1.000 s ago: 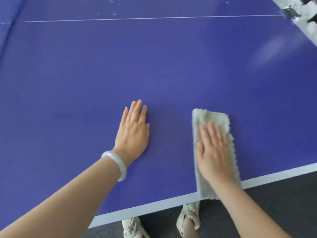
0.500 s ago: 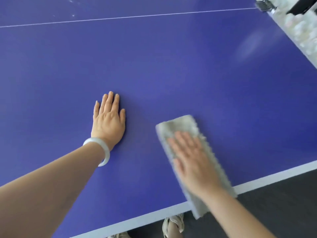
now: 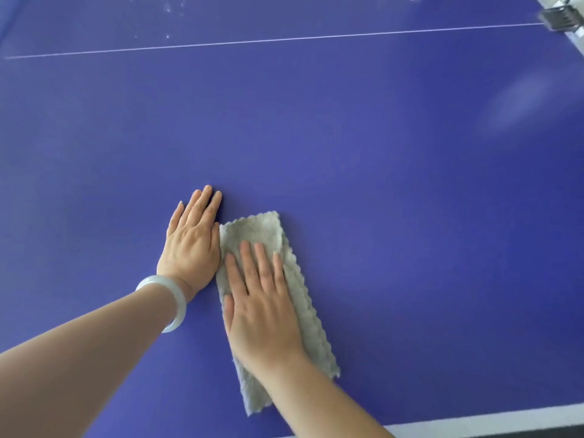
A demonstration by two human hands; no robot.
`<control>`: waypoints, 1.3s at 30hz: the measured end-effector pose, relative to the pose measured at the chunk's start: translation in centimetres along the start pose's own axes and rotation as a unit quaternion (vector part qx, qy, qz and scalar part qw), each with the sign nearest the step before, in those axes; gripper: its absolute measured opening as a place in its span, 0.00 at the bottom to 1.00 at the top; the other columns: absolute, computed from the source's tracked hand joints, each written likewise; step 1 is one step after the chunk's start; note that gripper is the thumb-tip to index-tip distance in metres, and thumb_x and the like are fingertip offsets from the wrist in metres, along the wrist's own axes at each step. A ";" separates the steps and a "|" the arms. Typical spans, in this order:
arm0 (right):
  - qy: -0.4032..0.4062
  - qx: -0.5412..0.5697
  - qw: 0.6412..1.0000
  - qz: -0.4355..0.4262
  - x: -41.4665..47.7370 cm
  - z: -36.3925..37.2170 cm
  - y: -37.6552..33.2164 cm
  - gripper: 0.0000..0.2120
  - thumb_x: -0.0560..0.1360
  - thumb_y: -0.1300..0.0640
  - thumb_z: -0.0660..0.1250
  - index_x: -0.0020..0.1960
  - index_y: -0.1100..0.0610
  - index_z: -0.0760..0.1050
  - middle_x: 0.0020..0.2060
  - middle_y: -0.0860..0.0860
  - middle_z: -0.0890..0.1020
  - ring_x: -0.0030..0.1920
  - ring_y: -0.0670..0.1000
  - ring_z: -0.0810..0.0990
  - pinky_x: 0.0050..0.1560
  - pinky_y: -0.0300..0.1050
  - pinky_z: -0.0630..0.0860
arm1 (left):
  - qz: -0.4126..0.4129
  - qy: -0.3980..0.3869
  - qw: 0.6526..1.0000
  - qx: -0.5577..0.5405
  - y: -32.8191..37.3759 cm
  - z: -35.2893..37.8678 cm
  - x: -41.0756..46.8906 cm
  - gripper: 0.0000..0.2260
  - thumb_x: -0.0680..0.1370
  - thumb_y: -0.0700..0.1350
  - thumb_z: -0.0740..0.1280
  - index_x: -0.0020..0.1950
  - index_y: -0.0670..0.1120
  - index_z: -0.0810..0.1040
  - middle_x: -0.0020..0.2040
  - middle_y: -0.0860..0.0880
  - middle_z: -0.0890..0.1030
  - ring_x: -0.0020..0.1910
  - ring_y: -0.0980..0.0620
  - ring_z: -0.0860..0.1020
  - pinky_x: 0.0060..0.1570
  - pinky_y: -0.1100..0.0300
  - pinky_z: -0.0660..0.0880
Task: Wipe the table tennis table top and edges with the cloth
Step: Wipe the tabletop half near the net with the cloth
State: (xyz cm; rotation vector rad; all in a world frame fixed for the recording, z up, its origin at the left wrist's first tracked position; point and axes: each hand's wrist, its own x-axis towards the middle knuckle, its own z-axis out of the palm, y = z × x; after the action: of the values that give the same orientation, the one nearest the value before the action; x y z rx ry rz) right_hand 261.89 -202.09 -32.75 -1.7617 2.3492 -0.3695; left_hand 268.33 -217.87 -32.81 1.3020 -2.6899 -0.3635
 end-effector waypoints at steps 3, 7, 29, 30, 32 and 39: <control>-0.026 0.009 0.999 -0.040 3.1 -1.5 5.3 0.28 0.82 0.49 0.47 0.81 0.55 0.57 0.80 0.54 0.56 0.81 0.56 0.50 0.79 0.57 0.47 | 0.004 -0.002 1.000 0.000 -0.1 0.0 0.0 0.24 0.83 0.45 0.47 0.81 0.46 0.56 0.81 0.50 0.53 0.80 0.52 0.50 0.78 0.54 0.44; 0.009 -0.055 0.990 0.132 5.9 -5.0 17.9 0.27 0.84 0.52 0.51 0.81 0.55 0.54 0.81 0.55 0.54 0.81 0.57 0.50 0.79 0.57 0.44 | -0.003 -0.001 1.000 -0.002 -0.1 0.0 0.0 0.23 0.84 0.41 0.51 0.81 0.47 0.56 0.81 0.51 0.54 0.80 0.53 0.50 0.78 0.54 0.43; 0.004 -0.057 0.982 0.177 14.8 -5.2 16.9 0.27 0.84 0.51 0.48 0.82 0.56 0.52 0.81 0.57 0.54 0.80 0.58 0.51 0.79 0.59 0.47 | -0.012 -0.007 1.000 0.011 0.5 -0.6 0.1 0.25 0.82 0.44 0.50 0.81 0.46 0.56 0.81 0.49 0.55 0.80 0.51 0.51 0.79 0.52 0.44; 0.018 -0.063 0.977 0.203 13.5 -5.2 16.8 0.26 0.84 0.52 0.47 0.81 0.57 0.53 0.80 0.58 0.55 0.80 0.59 0.52 0.78 0.60 0.49 | -0.013 -0.006 1.000 0.013 0.5 -0.6 0.2 0.25 0.82 0.44 0.51 0.81 0.45 0.56 0.81 0.49 0.55 0.80 0.50 0.51 0.79 0.51 0.45; 0.042 -0.072 0.968 0.235 10.5 -4.3 13.7 0.26 0.83 0.54 0.47 0.80 0.60 0.57 0.79 0.62 0.59 0.79 0.62 0.56 0.78 0.63 0.51 | -0.014 -0.009 1.000 0.017 0.5 -0.5 0.3 0.25 0.82 0.43 0.54 0.81 0.45 0.56 0.81 0.48 0.55 0.80 0.50 0.51 0.79 0.51 0.45; -0.016 -0.048 0.999 -0.008 13.8 -0.5 2.2 0.28 0.82 0.52 0.43 0.81 0.56 0.56 0.80 0.56 0.56 0.81 0.56 0.51 0.79 0.60 0.50 | -0.008 -0.011 0.999 0.031 0.6 -0.9 0.4 0.25 0.82 0.45 0.49 0.79 0.43 0.61 0.79 0.46 0.60 0.79 0.47 0.56 0.76 0.48 0.50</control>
State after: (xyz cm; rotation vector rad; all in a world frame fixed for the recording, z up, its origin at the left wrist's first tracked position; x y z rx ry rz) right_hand 255.84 -214.70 -32.90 -1.8156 2.3686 -0.2325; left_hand 267.78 -217.96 -31.79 1.3434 -2.7307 -0.2995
